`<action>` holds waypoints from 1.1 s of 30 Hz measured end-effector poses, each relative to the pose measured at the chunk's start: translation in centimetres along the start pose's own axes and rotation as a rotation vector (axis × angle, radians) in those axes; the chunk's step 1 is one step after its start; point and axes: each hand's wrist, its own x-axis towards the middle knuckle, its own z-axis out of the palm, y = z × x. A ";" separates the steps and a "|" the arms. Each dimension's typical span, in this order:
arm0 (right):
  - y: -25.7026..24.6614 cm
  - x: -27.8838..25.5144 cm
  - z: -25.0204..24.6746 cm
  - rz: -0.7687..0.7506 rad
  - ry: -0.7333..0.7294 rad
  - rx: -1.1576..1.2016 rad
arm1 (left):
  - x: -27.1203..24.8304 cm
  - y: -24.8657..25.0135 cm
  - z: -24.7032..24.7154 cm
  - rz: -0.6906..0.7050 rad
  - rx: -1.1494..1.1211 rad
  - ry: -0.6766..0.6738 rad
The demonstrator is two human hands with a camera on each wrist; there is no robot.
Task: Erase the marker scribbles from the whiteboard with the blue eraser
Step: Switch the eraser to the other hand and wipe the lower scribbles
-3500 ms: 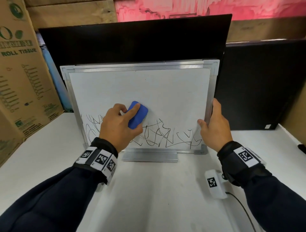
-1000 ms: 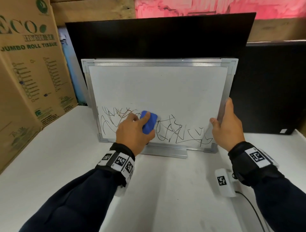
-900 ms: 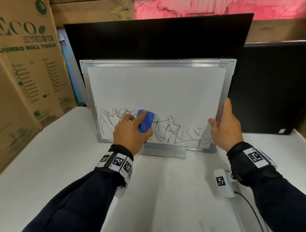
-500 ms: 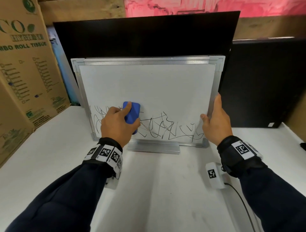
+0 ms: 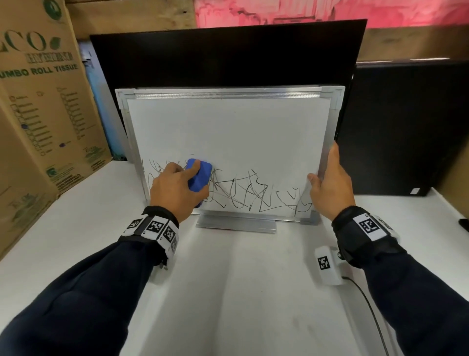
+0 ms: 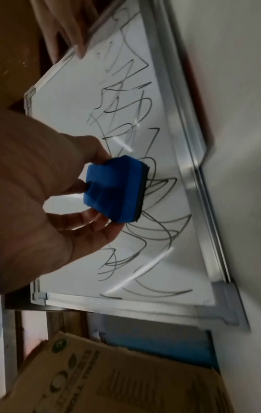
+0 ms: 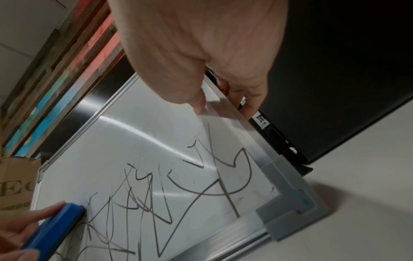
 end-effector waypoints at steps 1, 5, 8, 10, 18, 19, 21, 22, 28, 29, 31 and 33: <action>-0.1 0.0 0.0 0.003 -0.001 -0.001 | -0.2 -0.3 0.0 0.034 0.039 -0.042; -0.3 0.0 0.0 0.019 -0.003 -0.003 | -0.1 -1.6 -0.5 0.007 0.037 0.005; -0.2 0.0 0.1 0.019 -0.002 0.000 | 0.2 -1.6 -0.4 -0.112 -0.059 0.108; -0.2 0.0 0.1 0.020 -0.004 0.001 | 0.0 -1.6 0.0 -0.089 -0.056 0.066; 0.0 0.1 0.1 0.016 -0.010 0.000 | 0.2 -3.6 -0.4 -0.163 -0.056 0.125; 0.0 0.1 0.1 0.018 -0.011 -0.001 | 0.2 -3.7 -0.2 -0.145 -0.052 0.095; -0.1 0.0 0.1 0.019 -0.012 0.000 | 0.0 -4.1 -0.3 -0.113 -0.037 0.047; -0.2 0.0 0.1 0.019 -0.011 0.000 | 0.1 -4.5 -0.4 -0.120 -0.033 0.054; 0.3 0.2 0.2 0.008 -0.004 -0.001 | 0.1 -5.5 -0.4 -0.179 -0.039 0.133; 0.4 0.3 0.3 0.006 -0.004 -0.004 | 0.0 -5.8 -0.4 -0.158 -0.029 0.107; 0.5 0.4 0.4 0.004 -0.006 -0.004 | 0.1 -6.4 -0.7 -0.164 -0.024 0.102; 0.6 0.4 0.4 0.004 -0.006 -0.001 | 0.3 -6.8 -1.0 -0.219 -0.032 0.143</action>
